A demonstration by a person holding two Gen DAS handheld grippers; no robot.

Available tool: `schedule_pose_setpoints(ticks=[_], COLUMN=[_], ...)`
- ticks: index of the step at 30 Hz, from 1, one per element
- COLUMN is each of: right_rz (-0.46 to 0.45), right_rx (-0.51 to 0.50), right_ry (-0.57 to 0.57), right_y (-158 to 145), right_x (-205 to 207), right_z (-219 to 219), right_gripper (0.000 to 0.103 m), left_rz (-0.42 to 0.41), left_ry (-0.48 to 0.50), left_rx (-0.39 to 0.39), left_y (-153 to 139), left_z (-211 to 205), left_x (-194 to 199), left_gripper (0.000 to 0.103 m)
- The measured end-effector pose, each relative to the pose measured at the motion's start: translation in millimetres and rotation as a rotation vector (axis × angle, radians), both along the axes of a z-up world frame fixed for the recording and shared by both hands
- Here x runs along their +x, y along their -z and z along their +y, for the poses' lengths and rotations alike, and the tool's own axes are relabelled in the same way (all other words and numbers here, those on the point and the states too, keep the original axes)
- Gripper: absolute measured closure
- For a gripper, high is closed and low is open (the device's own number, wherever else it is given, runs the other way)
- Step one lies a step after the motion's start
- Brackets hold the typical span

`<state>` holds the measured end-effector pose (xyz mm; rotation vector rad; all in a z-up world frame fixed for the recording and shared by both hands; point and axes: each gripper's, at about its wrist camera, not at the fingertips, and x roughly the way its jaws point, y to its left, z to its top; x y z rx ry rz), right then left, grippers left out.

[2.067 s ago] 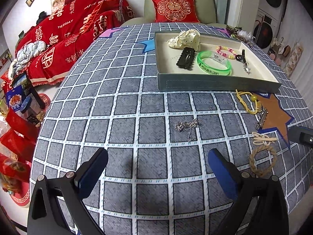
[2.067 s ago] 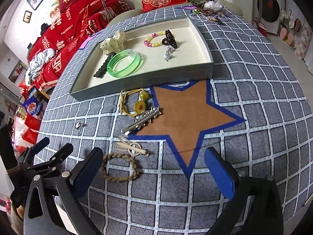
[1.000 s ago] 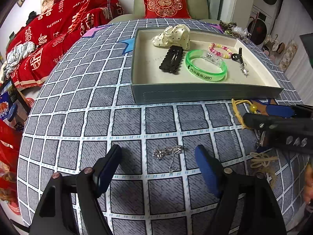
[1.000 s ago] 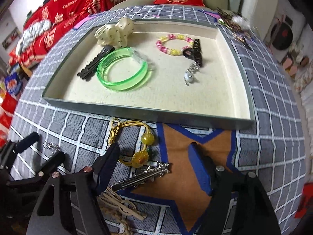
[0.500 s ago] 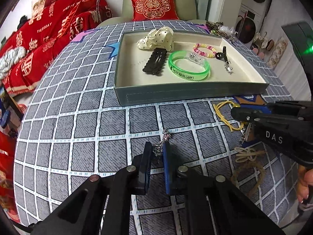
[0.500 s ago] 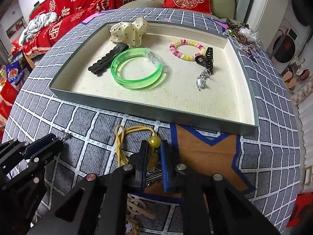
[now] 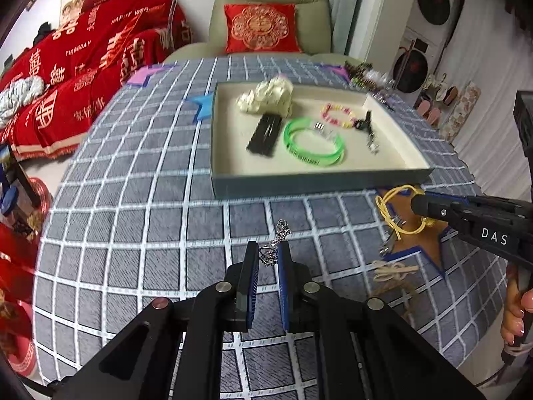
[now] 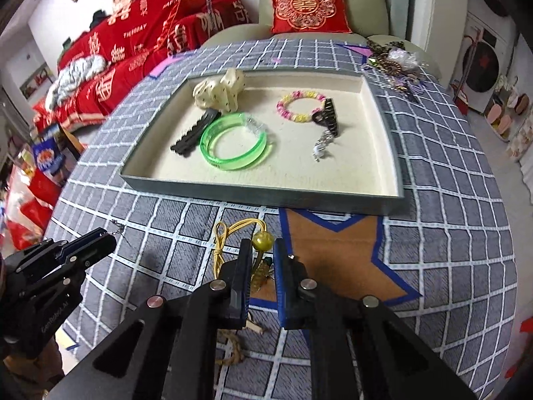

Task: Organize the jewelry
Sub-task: 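Carry the chain into the tray and open the left gripper while the right drops the yellow bracelet there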

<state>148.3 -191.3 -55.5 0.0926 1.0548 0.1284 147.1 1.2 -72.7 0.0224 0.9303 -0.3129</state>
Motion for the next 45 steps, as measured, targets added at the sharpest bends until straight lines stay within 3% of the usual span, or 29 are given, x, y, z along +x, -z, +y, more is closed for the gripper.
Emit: schedule_pose_setpoints(ticks=[9,19,29,45], right_rz=[-0.060,-0.108,-0.088,-0.017], right_rx=[0.075,0.067,0.058,0.077], right_ry=[0.051,0.058,0.058,0.085], right_y=[-36,-59,-44,5], right_x=[2,33,75,127], right_z=[-31,-40,-39,-44], right_gripper=[0.089,0.089,0.089,0.090], left_rz=[-0.070,-0.068,-0.023,0.027], left_ry=[0.022,0.031,0.010,-0.055], left_rx=[-0.022,-0.008,0.023,0.090], left_y=[-38,-47,-28,11], left_z=[-6,-19,-28,-34], left_x=[9,49,95,154], left_gripper=[0.084,0.084,0.084,0.084])
